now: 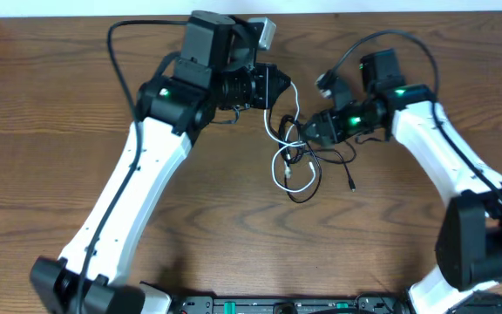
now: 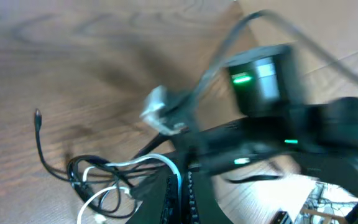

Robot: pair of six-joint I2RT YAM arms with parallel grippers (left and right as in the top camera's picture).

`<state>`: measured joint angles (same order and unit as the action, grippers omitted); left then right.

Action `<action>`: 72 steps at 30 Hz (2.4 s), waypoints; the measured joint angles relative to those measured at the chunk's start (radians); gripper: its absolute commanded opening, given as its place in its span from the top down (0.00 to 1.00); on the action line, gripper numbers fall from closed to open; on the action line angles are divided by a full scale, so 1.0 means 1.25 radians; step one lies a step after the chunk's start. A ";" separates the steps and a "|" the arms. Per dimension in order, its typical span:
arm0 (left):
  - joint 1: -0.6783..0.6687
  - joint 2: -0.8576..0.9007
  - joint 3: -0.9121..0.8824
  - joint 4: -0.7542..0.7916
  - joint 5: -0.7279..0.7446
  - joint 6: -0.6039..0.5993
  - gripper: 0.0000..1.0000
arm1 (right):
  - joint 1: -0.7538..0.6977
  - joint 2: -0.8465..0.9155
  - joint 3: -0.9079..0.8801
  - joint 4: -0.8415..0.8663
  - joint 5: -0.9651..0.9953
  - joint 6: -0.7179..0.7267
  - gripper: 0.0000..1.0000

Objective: Untangle cables

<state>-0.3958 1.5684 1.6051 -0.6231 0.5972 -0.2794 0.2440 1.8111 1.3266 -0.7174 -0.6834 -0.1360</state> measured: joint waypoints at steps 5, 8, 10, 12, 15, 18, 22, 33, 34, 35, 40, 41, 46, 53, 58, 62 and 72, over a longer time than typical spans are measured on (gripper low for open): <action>0.008 -0.042 0.000 0.000 0.001 0.000 0.93 | 0.024 0.045 0.000 0.024 0.048 0.016 0.99; 0.027 -0.054 0.000 -0.005 0.003 0.000 0.93 | 0.025 0.051 0.000 0.040 0.100 0.063 0.99; 0.050 -0.061 0.000 -0.016 0.002 0.001 0.93 | 0.016 0.050 0.000 0.055 0.126 0.099 0.99; 0.082 -0.067 0.000 -0.034 0.002 0.011 0.93 | -0.002 0.047 0.000 0.063 0.138 0.126 0.99; 0.140 -0.081 0.000 -0.070 -0.011 0.021 0.93 | -0.049 0.024 0.000 0.061 0.156 0.159 0.99; 0.201 -0.106 0.000 -0.097 -0.033 0.034 0.93 | -0.111 -0.018 0.000 0.050 0.169 0.177 0.99; 0.270 -0.140 0.000 -0.104 -0.042 0.046 0.93 | -0.192 -0.082 0.000 0.027 0.171 0.186 0.99; 0.422 -0.195 0.000 -0.103 -0.059 0.060 0.93 | -0.291 -0.096 0.000 -0.023 0.206 0.184 0.99; 0.430 -0.195 0.000 -0.103 -0.059 0.060 0.93 | -0.291 -0.096 0.000 -0.023 0.210 0.184 0.99; 0.437 -0.195 0.000 -0.103 -0.059 0.060 0.93 | -0.291 -0.096 0.000 -0.023 0.214 0.184 0.99; 0.460 -0.195 0.000 -0.085 -0.079 0.060 0.93 | -0.290 -0.096 0.000 -0.022 0.255 0.196 0.99; 0.465 -0.195 0.000 -0.078 -0.088 0.060 0.93 | -0.287 -0.096 0.000 -0.024 0.290 0.211 0.99; 0.522 -0.195 0.000 -0.068 -0.160 0.060 0.93 | -0.288 -0.096 0.000 -0.061 0.487 0.300 0.99; 0.581 -0.195 0.000 -0.110 -0.159 0.059 0.93 | -0.315 -0.096 0.000 -0.023 0.441 0.292 0.99; 0.558 -0.193 0.000 -0.107 -0.119 0.058 0.93 | -0.272 -0.096 0.000 0.026 0.268 0.240 0.99; 0.529 -0.193 0.000 -0.084 -0.065 0.056 0.93 | -0.183 -0.096 0.000 0.070 0.183 0.233 0.99; 0.457 -0.193 0.000 -0.031 0.072 -0.009 0.93 | -0.097 -0.096 0.000 0.125 0.166 0.285 0.01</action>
<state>0.1753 1.3277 1.6051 -0.6624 0.6876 -0.2905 0.1226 1.6913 1.3266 -0.5610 -0.4755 0.2199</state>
